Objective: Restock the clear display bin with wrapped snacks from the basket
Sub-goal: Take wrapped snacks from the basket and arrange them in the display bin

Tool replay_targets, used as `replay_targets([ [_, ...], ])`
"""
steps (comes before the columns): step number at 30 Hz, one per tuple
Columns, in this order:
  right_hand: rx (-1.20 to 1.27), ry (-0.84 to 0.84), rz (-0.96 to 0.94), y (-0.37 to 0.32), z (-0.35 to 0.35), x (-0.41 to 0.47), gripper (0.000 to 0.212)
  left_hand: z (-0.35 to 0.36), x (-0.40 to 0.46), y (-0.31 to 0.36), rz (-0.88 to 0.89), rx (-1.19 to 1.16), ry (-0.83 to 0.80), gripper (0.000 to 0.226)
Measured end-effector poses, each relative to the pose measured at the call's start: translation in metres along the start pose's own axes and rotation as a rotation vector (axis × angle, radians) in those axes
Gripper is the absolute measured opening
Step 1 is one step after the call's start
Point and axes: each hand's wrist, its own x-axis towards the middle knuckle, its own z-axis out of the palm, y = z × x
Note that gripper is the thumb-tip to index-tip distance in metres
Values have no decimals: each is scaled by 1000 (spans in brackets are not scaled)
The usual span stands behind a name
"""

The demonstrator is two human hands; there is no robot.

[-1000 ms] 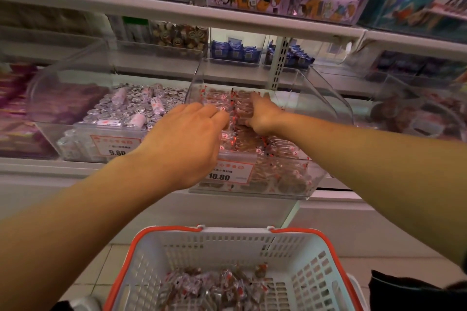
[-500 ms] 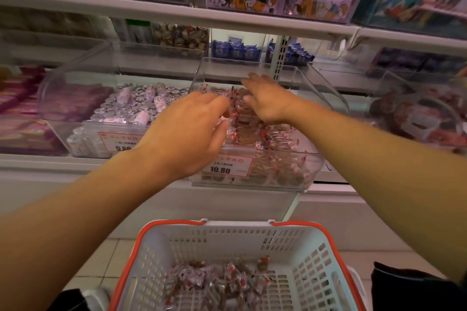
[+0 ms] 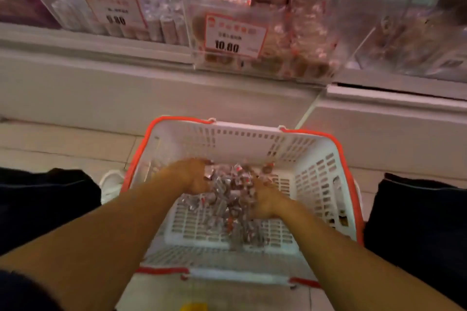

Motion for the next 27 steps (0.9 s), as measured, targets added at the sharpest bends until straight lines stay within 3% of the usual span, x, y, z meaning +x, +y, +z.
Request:
replay_targets([
  [3,290,-75,271,27,40,16,143,77,19,0,-203,-208,-180,84],
  [5,397,-84,412,28,55,27,153,110,31,8,-277,-319,-225,89],
  [8,484,39,514,21,72,48,136,142,49,21,-375,-577,-153,86],
  [11,400,186,594,12,83,64,112,157,61,27,-582,-813,40,92],
  [13,402,308,543,12,86,70,88,160,64,29,-621,-736,125,76],
  [16,517,367,464,15,83,75,57,156,71,29,-510,-782,257,46],
  [20,823,314,461,24,73,75,52,147,71,25,-447,-836,307,32],
  [24,1084,203,478,34,65,66,65,148,65,20,-481,-846,375,22],
  [27,1168,202,474,38,59,61,69,148,60,19,-509,-896,565,28],
])
